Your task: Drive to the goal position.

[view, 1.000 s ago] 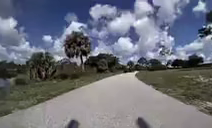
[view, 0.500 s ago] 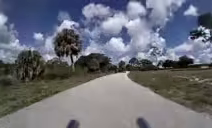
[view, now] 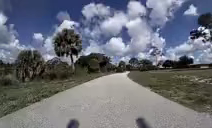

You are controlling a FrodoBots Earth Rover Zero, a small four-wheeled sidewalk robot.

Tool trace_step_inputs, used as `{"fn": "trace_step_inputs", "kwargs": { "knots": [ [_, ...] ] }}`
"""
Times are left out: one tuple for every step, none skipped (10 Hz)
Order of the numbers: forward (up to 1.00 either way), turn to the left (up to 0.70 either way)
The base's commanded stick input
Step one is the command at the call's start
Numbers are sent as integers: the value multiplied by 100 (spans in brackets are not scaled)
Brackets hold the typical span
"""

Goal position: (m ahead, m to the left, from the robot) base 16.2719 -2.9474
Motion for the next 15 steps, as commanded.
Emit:
{"fn": "trace_step_inputs", "kwargs": {
  "knots": [
    [85,0],
    [85,0],
    [85,0],
    [85,0],
    [85,0],
    [85,0],
    [85,0],
    [85,0],
    [85,0],
    [85,-15],
    [85,-7],
    [85,0],
    [85,0],
    [85,0],
    [85,0]
  ]
}}
